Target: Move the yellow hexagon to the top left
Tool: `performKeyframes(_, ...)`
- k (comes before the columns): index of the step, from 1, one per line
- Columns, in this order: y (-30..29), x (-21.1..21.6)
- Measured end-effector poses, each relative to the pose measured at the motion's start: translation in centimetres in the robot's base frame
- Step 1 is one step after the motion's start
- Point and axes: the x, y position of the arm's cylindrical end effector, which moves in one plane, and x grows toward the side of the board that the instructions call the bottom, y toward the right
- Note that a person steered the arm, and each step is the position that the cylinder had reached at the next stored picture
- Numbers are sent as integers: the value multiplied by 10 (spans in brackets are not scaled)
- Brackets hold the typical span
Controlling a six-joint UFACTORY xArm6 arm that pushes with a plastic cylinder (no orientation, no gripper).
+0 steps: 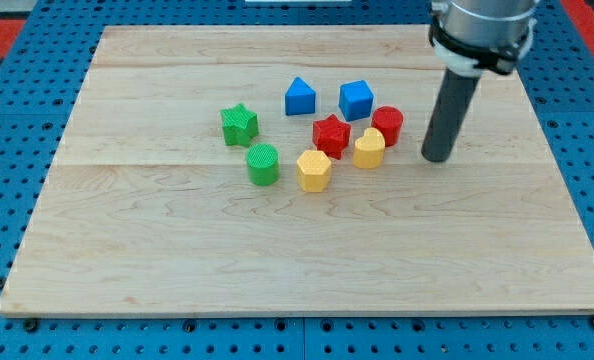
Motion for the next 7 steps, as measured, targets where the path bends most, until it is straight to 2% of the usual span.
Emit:
performKeyframes(1, -17, 18)
performKeyframes(5, -22, 19)
performKeyframes(7, -42, 6)
